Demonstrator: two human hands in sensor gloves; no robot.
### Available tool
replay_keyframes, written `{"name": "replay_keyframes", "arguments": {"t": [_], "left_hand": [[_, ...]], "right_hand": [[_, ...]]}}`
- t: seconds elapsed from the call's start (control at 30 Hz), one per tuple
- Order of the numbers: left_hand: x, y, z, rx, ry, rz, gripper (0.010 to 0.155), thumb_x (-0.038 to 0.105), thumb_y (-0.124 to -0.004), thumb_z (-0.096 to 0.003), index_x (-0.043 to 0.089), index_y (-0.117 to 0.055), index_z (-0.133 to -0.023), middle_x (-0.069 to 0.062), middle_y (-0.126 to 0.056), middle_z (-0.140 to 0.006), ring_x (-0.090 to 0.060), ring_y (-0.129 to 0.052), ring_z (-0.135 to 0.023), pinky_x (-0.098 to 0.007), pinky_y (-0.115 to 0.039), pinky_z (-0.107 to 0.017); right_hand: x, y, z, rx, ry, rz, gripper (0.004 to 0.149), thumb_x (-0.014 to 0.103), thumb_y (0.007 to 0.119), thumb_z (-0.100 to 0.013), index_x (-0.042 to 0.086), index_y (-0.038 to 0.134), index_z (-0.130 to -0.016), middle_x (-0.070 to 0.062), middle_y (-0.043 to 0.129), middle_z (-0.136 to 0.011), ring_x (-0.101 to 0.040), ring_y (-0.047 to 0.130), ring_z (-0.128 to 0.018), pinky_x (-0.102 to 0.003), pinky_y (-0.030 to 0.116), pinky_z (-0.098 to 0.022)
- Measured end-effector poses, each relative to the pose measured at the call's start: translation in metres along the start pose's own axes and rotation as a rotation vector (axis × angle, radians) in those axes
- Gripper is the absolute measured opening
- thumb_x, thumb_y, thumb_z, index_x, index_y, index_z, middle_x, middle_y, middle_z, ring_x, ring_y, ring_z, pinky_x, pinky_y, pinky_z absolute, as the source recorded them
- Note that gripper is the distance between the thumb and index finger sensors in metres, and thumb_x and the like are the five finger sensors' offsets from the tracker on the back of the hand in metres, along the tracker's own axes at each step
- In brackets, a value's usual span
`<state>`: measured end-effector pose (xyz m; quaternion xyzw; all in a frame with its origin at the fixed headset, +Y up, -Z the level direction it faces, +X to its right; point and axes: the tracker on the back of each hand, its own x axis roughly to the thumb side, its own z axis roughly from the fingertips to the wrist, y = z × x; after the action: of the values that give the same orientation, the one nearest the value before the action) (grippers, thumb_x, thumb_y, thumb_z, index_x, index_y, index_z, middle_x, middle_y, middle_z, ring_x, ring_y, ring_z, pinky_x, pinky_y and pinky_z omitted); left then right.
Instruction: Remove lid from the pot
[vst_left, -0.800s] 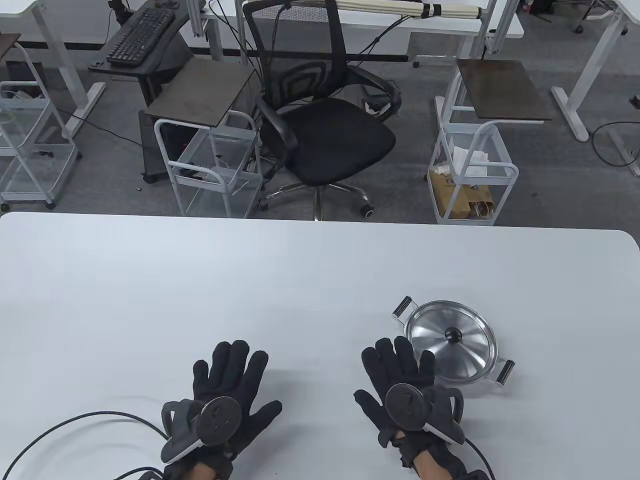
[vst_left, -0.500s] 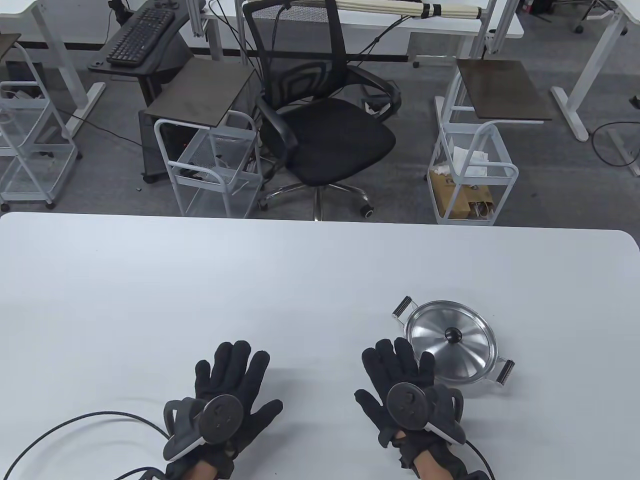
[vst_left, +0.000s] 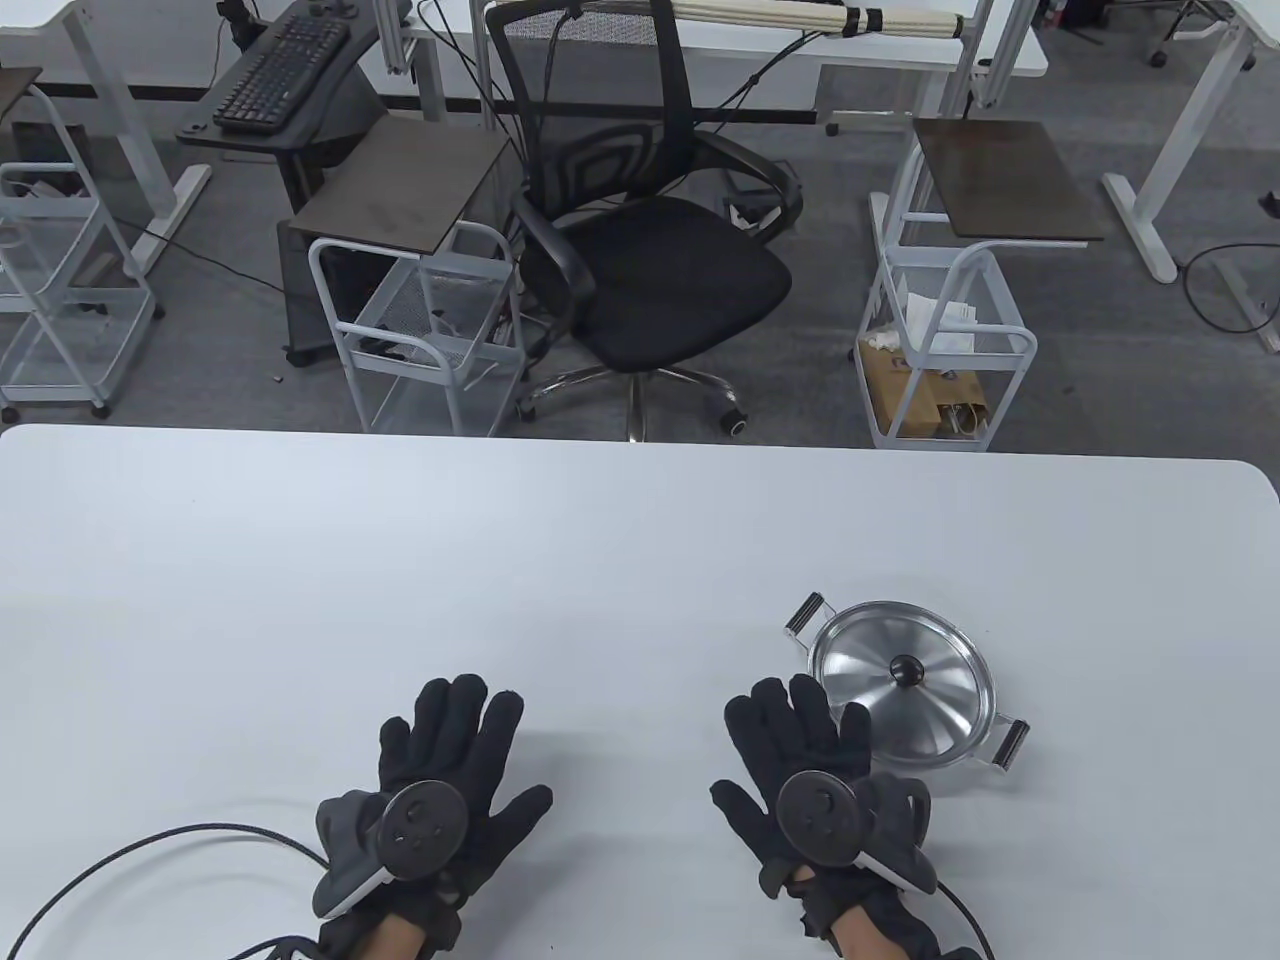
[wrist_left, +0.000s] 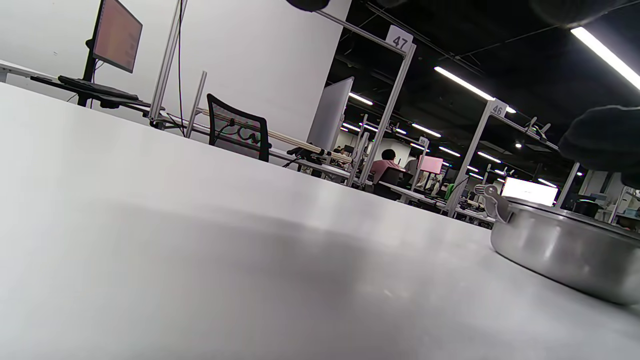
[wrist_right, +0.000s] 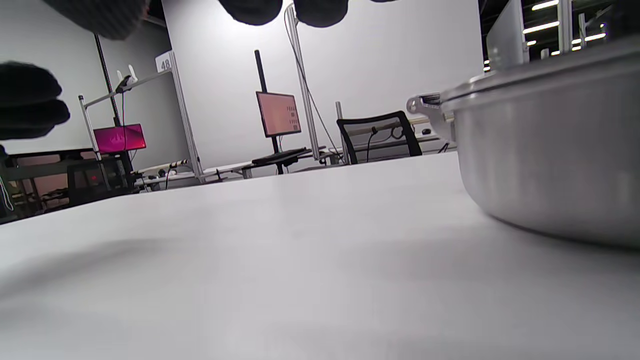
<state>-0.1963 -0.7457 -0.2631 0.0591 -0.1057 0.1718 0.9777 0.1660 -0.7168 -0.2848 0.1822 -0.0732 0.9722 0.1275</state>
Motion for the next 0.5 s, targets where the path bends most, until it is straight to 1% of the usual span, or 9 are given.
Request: {"name": "replay_keyframes", "arguments": {"t": [0.17,0.27,0.33,0.43,0.5], "left_hand": [[-0.003,0.0,0.0,-0.011,0.022,0.027,0.084,0.083,-0.058,-0.0473,0.044,-0.027,-0.116,-0.001,-0.027,-0.128,-0.034,-0.024,-0.118,-0.067,-0.029,-0.076],[-0.003,0.001,0.0,-0.002,0.028,0.045,0.084,0.083,-0.058,-0.0475,0.044,-0.027,-0.116,-0.001,-0.027,-0.128,-0.035,-0.024,-0.118,-0.067,-0.029,-0.077],[-0.003,-0.002,0.0,-0.015,0.03,0.045,0.084,0.083,-0.058,-0.0476,0.044,-0.027,-0.116,-0.001,-0.027,-0.128,-0.035,-0.024,-0.118,-0.067,-0.029,-0.077],[-0.003,-0.003,0.0,-0.03,0.034,0.032,0.084,0.083,-0.058,-0.0476,0.044,-0.026,-0.116,-0.001,-0.027,-0.128,-0.035,-0.024,-0.118,-0.067,-0.028,-0.076],[-0.002,-0.003,0.0,-0.031,0.037,0.037,0.084,0.083,-0.058,-0.0475,0.044,-0.026,-0.116,-0.001,-0.027,-0.128,-0.035,-0.024,-0.118,-0.067,-0.029,-0.076]], "right_hand": [[-0.015,-0.028,0.004,-0.082,0.042,0.017,0.071,0.061,0.061,-0.053,0.028,0.037,-0.111,-0.007,0.03,-0.121,-0.047,0.023,-0.111,-0.075,0.022,-0.072],[-0.035,-0.049,0.008,-0.142,0.11,0.002,0.07,0.06,0.061,-0.053,0.028,0.038,-0.111,-0.007,0.03,-0.121,-0.047,0.025,-0.111,-0.075,0.023,-0.072],[-0.057,-0.063,0.011,-0.188,0.185,-0.004,0.07,0.06,0.061,-0.053,0.028,0.039,-0.111,-0.007,0.031,-0.121,-0.047,0.025,-0.111,-0.075,0.024,-0.072],[-0.086,-0.073,0.015,-0.21,0.294,-0.046,0.069,0.06,0.061,-0.053,0.028,0.04,-0.111,-0.007,0.032,-0.121,-0.047,0.026,-0.111,-0.075,0.025,-0.073],[-0.108,-0.074,0.019,-0.22,0.375,-0.064,0.069,0.06,0.061,-0.054,0.028,0.041,-0.111,-0.007,0.033,-0.121,-0.047,0.027,-0.111,-0.075,0.026,-0.073]]}}
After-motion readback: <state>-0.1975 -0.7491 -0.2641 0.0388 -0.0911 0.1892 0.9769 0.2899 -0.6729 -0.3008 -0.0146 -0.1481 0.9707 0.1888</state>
